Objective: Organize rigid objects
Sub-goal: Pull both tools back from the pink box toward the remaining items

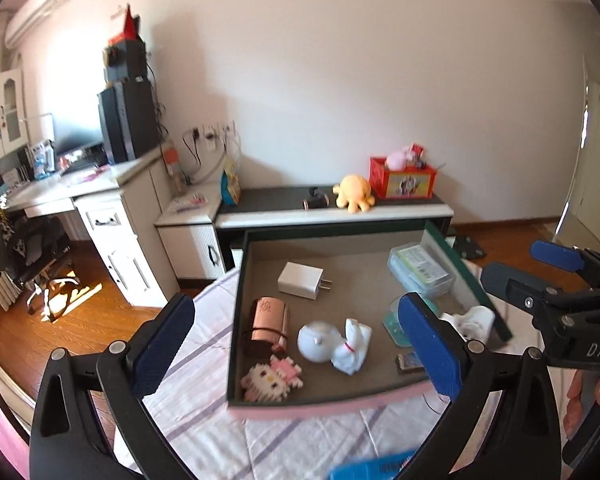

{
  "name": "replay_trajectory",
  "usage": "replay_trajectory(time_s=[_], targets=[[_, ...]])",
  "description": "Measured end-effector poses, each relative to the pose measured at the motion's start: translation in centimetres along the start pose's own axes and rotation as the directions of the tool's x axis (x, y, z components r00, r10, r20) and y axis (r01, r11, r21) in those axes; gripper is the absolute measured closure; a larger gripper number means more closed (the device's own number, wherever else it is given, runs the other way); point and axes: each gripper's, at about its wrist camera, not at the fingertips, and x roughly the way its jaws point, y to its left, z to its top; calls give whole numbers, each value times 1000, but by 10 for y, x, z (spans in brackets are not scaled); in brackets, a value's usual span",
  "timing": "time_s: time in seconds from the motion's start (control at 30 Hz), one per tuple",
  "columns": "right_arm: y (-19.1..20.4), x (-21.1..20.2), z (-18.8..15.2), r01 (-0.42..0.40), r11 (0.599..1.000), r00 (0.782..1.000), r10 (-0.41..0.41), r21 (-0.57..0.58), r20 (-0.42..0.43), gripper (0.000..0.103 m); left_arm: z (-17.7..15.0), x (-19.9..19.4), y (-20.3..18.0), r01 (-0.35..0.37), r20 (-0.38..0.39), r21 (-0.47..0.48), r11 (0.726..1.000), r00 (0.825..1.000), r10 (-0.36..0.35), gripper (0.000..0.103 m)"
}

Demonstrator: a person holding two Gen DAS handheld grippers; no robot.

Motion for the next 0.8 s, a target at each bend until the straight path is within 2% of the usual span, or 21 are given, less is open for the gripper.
replay_trajectory(time_s=[0.2,0.3,0.4,0.47,0.6,0.8], targets=[[43,-92,-32,76,996,988,-69,-50,136,0,-30,-95,0,-32,109,-4,999,994,33,0],[56,-127,-48,92,995,981,-83,-45,175,0,-47,-133,-5,-77,154,1,997,985,76,0],[63,-155,-64,120,992,976,-110,-45,188,0,-61,-167,-5,-90,176,-2,996,980,88,0],[69,-171,-75,117,992,974,-108,-35,200,0,-71,-188,-2,-82,187,-37,996,979,87,0],[79,-200,-94,127,991,968,-118,-31,221,0,-87,-222,0,-71,207,-45,996,975,79,0],[91,-231,-113,132,991,965,-121,-30,235,0,-100,-259,-2,-78,253,-50,996,963,88,0]])
